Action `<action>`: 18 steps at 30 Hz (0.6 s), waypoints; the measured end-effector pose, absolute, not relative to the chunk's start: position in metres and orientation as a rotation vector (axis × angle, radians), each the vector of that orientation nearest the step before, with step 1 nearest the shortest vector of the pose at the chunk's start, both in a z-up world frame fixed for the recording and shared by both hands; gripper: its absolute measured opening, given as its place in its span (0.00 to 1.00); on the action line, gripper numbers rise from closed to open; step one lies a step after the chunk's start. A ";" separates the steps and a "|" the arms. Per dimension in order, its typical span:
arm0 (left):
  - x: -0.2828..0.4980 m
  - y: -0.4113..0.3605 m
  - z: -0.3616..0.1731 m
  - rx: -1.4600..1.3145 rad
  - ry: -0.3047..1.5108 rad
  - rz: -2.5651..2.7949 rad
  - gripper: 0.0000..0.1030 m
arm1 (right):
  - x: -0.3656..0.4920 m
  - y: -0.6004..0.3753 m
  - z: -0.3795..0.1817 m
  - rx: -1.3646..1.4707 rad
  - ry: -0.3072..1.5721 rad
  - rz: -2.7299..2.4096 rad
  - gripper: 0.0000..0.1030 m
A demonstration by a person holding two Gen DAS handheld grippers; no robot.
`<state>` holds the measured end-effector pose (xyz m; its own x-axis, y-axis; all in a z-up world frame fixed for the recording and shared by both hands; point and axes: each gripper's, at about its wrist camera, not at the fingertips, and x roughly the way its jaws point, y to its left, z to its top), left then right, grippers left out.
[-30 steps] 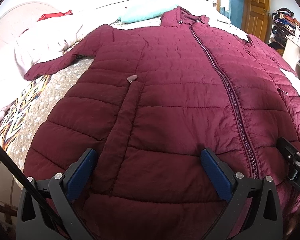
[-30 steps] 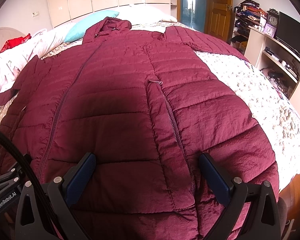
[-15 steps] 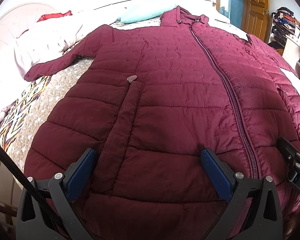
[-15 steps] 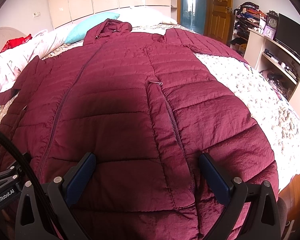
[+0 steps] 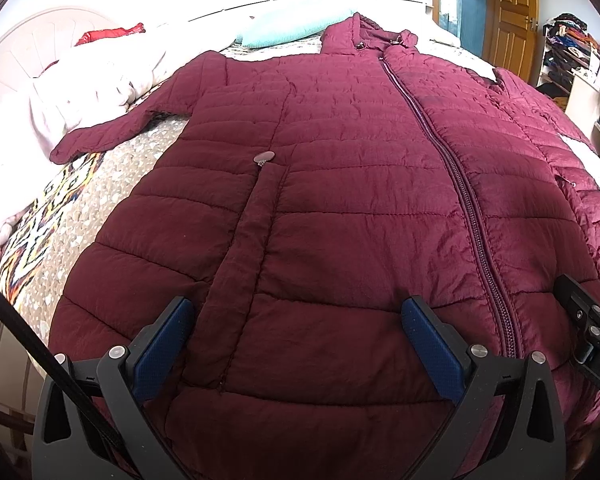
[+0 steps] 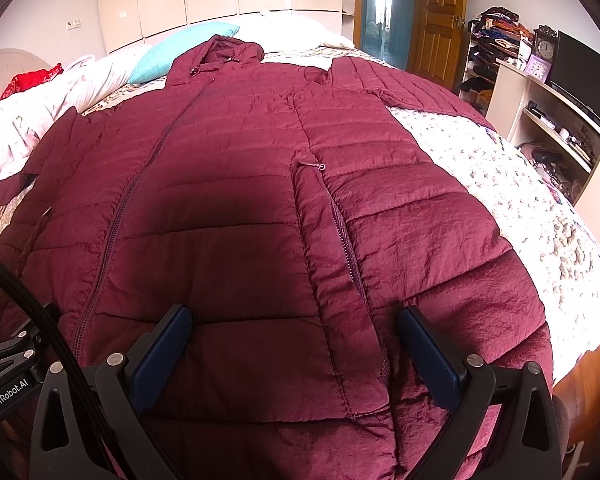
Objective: Fold large clothes
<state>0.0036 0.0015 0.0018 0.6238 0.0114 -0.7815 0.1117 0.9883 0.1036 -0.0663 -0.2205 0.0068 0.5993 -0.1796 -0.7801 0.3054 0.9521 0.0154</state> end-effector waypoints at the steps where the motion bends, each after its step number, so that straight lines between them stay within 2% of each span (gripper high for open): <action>1: 0.004 0.002 0.002 0.148 0.896 -0.057 1.00 | -0.066 -0.220 0.007 0.152 0.885 -0.284 1.00; 18: 0.004 0.000 0.001 0.149 0.891 -0.042 1.00 | -0.068 -0.220 0.006 0.148 0.884 -0.282 1.00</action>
<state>0.0037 0.0002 0.0007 0.6285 0.0256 -0.7774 0.0985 0.9888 0.1122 -0.0685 -0.2200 0.0059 0.5999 -0.1816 -0.7792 0.3030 0.9529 0.0112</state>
